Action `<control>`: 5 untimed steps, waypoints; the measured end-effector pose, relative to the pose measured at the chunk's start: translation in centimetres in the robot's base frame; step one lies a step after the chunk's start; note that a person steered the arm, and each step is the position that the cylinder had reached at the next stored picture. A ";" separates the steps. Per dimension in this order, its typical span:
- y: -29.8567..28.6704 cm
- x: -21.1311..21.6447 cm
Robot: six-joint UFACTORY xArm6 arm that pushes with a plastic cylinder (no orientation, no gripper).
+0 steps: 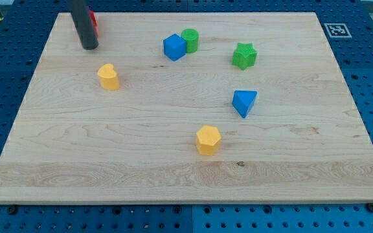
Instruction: Move red star towards top center
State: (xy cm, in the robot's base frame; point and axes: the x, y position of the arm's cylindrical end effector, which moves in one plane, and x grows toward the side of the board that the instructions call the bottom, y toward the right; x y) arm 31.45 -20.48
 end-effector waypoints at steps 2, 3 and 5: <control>-0.3 2.6; -0.3 2.6; 3.6 0.9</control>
State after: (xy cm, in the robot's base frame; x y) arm 32.31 -16.85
